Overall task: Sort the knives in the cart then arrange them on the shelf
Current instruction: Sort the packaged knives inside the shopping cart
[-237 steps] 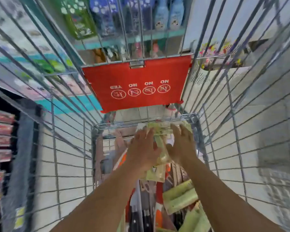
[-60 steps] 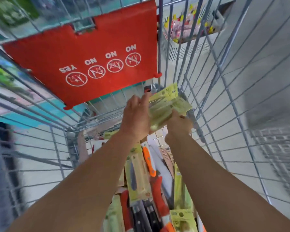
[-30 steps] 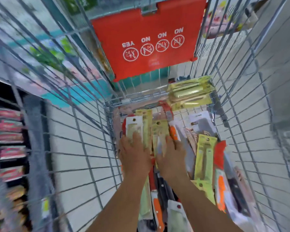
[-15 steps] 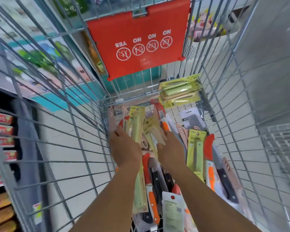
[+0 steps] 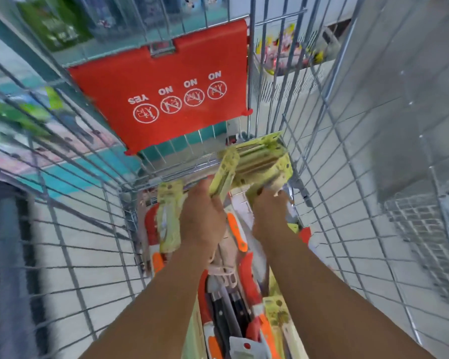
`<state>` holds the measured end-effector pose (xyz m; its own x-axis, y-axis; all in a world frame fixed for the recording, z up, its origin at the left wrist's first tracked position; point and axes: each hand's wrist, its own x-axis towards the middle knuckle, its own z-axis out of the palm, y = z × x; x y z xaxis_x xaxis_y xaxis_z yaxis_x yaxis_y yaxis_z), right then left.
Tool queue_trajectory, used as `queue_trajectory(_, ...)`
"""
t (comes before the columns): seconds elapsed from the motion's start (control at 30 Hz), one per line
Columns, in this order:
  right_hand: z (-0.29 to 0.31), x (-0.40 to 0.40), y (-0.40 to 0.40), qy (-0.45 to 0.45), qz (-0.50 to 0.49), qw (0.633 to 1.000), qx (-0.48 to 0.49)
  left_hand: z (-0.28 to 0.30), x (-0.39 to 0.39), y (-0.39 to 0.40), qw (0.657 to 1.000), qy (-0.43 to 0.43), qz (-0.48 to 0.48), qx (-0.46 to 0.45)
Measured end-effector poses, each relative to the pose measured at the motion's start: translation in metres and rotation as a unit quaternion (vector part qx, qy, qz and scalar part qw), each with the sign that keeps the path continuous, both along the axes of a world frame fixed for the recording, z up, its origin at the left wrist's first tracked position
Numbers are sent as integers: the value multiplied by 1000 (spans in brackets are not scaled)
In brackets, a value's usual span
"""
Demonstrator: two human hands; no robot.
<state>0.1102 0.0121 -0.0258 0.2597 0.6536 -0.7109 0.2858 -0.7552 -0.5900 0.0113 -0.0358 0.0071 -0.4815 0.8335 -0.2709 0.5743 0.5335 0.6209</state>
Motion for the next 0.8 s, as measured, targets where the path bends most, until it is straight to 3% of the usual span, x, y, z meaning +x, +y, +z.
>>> queue_trajectory(0.03, -5, 2, 7, 11, -2, 1000, -4, -2, -1, 5, 1000, 4, -9, 3)
queue_trajectory(0.07, 1, -1, 14, -10, 58, 998, 7, -4, -1, 9, 1000, 7, -14, 4)
queue_trajectory(0.13, 5, -2, 14, -143, 224, 964, 6, -7, -2, 18, 1000, 7, -20, 6)
queue_trajectory(0.17, 3, -6, 18, -97, 178, 979, -5, -8, -3, 22, 1000, 6, -18, 7)
queue_trajectory(0.2, -2, -6, 24, 26, 59, 998, -12, -11, -4, 26, 1000, 5, -13, 7)
queue_trajectory(0.23, -2, -5, 26, 101, -40, 994, -14, -13, -5, 30, 1000, 7, -11, 8)
queue_trajectory(0.3, -4, -2, 28, 102, -51, 993, 7, -18, -5, 38, 1000, 8, -21, 12)
queue_trajectory(0.37, -5, 6, 23, 64, 5, 998, 8, -22, -2, 48, 999, 5, -44, 21)
queue_trajectory(0.53, -1, 19, 18, 63, 8, 990, 123, -32, 12, 76, 989, 26, -136, 55)
queue_trajectory(0.7, -11, 26, 26, 10, 141, 968, 207, -40, 16, 97, 971, 108, -206, 54)
queue_trajectory(0.8, -22, 28, 35, -94, 286, 933, 196, -38, 11, 98, 958, 194, -204, 54)
